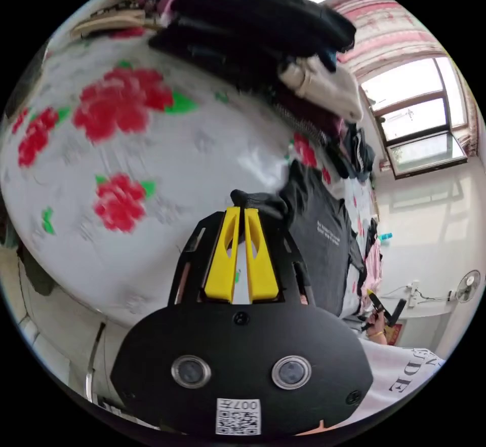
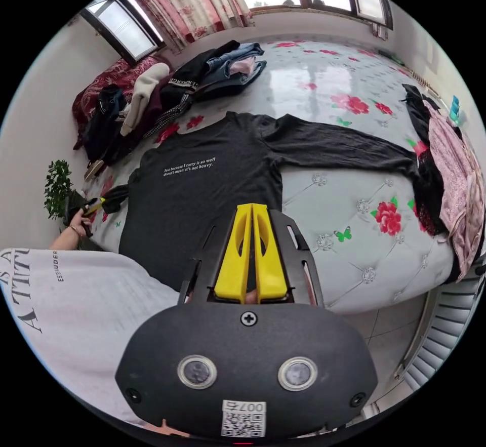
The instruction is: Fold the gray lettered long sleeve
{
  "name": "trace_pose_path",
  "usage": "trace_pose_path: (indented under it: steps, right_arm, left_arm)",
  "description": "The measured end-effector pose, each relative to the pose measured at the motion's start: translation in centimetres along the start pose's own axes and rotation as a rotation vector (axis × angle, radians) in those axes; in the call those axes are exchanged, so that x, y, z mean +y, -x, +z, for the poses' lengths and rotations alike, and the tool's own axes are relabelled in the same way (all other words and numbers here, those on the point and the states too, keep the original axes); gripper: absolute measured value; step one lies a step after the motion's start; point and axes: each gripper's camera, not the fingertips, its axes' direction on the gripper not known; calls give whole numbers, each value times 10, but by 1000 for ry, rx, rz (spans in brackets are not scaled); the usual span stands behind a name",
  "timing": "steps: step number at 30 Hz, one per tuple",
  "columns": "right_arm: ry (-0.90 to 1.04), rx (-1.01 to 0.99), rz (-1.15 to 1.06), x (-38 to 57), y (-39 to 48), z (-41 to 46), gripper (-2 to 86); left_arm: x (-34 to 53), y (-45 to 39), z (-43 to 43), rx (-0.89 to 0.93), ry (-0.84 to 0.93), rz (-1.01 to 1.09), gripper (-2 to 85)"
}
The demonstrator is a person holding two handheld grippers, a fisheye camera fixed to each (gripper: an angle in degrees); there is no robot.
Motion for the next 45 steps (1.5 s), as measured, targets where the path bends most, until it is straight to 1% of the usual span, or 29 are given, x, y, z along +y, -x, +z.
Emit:
trace_pose_path:
  steps: [1,3,5,6,7,9,10,11,13,14,16,19,23,26,27,29,30,32,33,36,38,41,43,45]
  right_arm:
    - [-11,3,10,2,1,-5,-3]
    - [-13,3,38,6,2,-7,-3]
    - [1,-35,88,15,1,-3,-2]
    - [4,-41,103,18,1,-1,-2]
    - [18,-50,135,24,-1,3,-2]
    - [40,-49,165,35,-4,9,0]
    - [56,-38,183,42,-8,13,1]
    - [80,-25,205,50,-13,17,3]
    - [108,-1,240,62,-25,23,8]
    - [128,14,273,69,-35,26,11]
    - [156,31,319,80,-51,30,16]
    - [191,45,359,93,-74,38,21]
    - [256,23,315,89,-92,55,21]
    - [290,9,248,80,-95,70,17]
    - [306,7,235,78,-95,73,16]
    - [348,86,203,72,-94,82,11]
    - [359,94,187,70,-93,83,9]
    - [387,79,99,67,-92,86,2]
    - [393,79,89,68,-92,87,1]
    - [371,45,89,73,-104,85,-1]
    - [345,-25,140,77,-119,84,-1]
    - [318,-61,178,82,-134,80,0]
    - [278,-39,215,83,-140,72,2]
    - [202,-19,256,83,-145,57,1]
  left_arm:
    - [-19,4,-34,-52,-97,28,0]
    - [-42,8,-74,-130,-204,117,10]
    - [-63,26,-88,-188,-163,91,60]
    - [-71,43,-94,-238,-132,29,81]
    - [-69,57,-103,-278,-159,-28,94]
    - [-54,72,-112,-249,-222,-56,103]
    - [-41,79,-109,-218,-220,-59,110]
    - [-34,82,-105,-194,-201,-59,111]
    - [6,82,-78,-68,-94,-26,116]
    - [18,79,-70,-39,-60,-15,117]
    - [73,61,-40,46,73,23,119]
    - [131,34,-20,87,168,65,120]
    - [165,-2,-12,150,205,174,117]
    - [170,-23,9,93,299,238,106]
    - [169,-29,18,29,340,254,95]
    - [164,-37,17,-106,319,277,58]
    - [159,-39,17,-177,324,276,18]
    - [151,-43,17,-179,379,287,0]
    - [148,-45,20,-201,432,300,-3]
    - [149,-47,20,-223,477,343,-7]
    - [148,-40,15,-198,478,297,-5]
    - [140,-23,-8,-107,417,185,5]
    - [123,1,-39,-48,303,65,38]
    - [102,24,-65,-9,204,-7,70]
